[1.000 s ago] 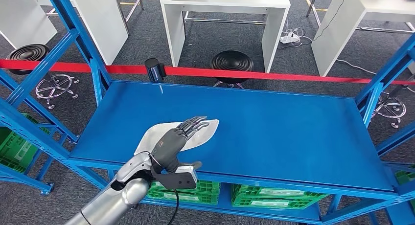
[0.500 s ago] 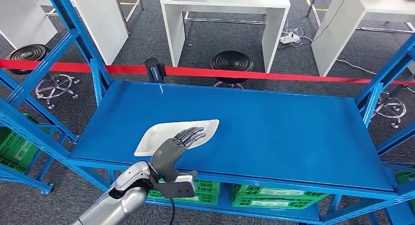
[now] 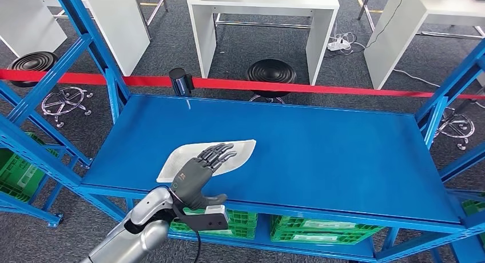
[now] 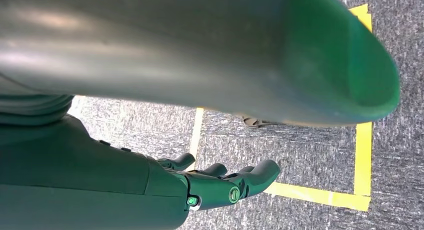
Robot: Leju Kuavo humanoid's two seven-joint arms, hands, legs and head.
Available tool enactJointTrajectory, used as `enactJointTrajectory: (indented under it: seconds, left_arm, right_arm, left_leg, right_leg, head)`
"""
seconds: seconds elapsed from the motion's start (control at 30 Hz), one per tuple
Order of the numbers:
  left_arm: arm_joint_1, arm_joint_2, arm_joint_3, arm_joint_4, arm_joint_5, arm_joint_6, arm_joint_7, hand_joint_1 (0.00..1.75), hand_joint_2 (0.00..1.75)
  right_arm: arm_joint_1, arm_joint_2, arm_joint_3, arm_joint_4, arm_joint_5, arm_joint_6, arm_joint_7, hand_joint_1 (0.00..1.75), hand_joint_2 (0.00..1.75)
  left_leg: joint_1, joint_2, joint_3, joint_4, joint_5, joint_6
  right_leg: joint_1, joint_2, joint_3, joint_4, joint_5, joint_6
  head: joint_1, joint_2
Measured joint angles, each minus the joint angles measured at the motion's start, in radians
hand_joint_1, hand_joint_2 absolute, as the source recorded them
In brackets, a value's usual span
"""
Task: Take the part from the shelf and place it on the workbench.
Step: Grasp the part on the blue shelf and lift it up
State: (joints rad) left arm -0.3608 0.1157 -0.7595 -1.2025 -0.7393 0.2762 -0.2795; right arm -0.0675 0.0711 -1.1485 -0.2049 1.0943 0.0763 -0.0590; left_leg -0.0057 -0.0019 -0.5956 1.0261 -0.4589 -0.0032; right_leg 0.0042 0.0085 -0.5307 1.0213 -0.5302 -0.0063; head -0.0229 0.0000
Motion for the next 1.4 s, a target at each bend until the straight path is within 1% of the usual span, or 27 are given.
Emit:
enactJointTrajectory:
  seconds: [0.13,0.27,0.43,0.73,1.07,1.4]
  left_arm:
    - [0.004,0.019,0.005,-0.013,-0.037,0.014,0.035,0.0,1.75]
    - [0.015,0.033,0.012,-0.023,-0.049,0.014,0.048,0.0,1.75]
    - [0.028,0.042,0.022,-0.03,-0.07,-0.001,0.066,0.0,1.75]
    - [0.075,0.057,0.055,-0.044,-0.09,-0.01,0.084,0.0,1.75]
    - [0.087,0.061,0.087,-0.043,-0.093,-0.003,0.109,0.0,1.75]
    - [0.091,0.068,0.146,-0.02,-0.107,0.015,0.121,0.0,1.75]
  right_arm:
    - [0.001,0.0,-0.001,0.0,0.001,0.0,-0.002,0.0,0.0]
    - [0.002,0.0,-0.001,0.0,0.001,0.0,-0.003,0.0,0.0]
    - [0.002,0.0,-0.001,0.0,0.005,0.0,-0.003,0.0,0.0]
    - [0.003,0.0,-0.001,0.0,0.013,0.0,-0.003,0.0,0.0]
    - [0.003,0.0,-0.001,0.0,0.016,0.0,-0.003,0.0,0.0]
    - [0.004,-0.001,-0.001,0.0,0.02,0.0,-0.004,0.0,0.0]
  left_leg:
    - [0.0,0.0,0.0,0.0,0.0,0.0]
    - [0.0,0.0,0.0,0.0,0.0,0.0]
    - [0.0,0.0,0.0,0.0,0.0,0.0]
    - [0.0,0.0,0.0,0.0,0.0,0.0]
    - [0.0,0.0,0.0,0.0,0.0,0.0]
    - [0.0,0.0,0.0,0.0,0.0,0.0]
  right_leg:
    - [0.0,0.0,0.0,0.0,0.0,0.0]
    - [0.0,0.0,0.0,0.0,0.0,0.0]
    - [0.0,0.0,0.0,0.0,0.0,0.0]
    - [0.0,0.0,0.0,0.0,0.0,0.0]
    - [0.0,0.0,0.0,0.0,0.0,0.0]
    - [0.0,0.0,0.0,0.0,0.0,0.0]
  head:
    - [0.0,0.0]
    - [0.0,0.0]
    - [0.0,0.0]
    - [0.0,0.0]
    - [0.0,0.0]
    - [0.0,0.0]
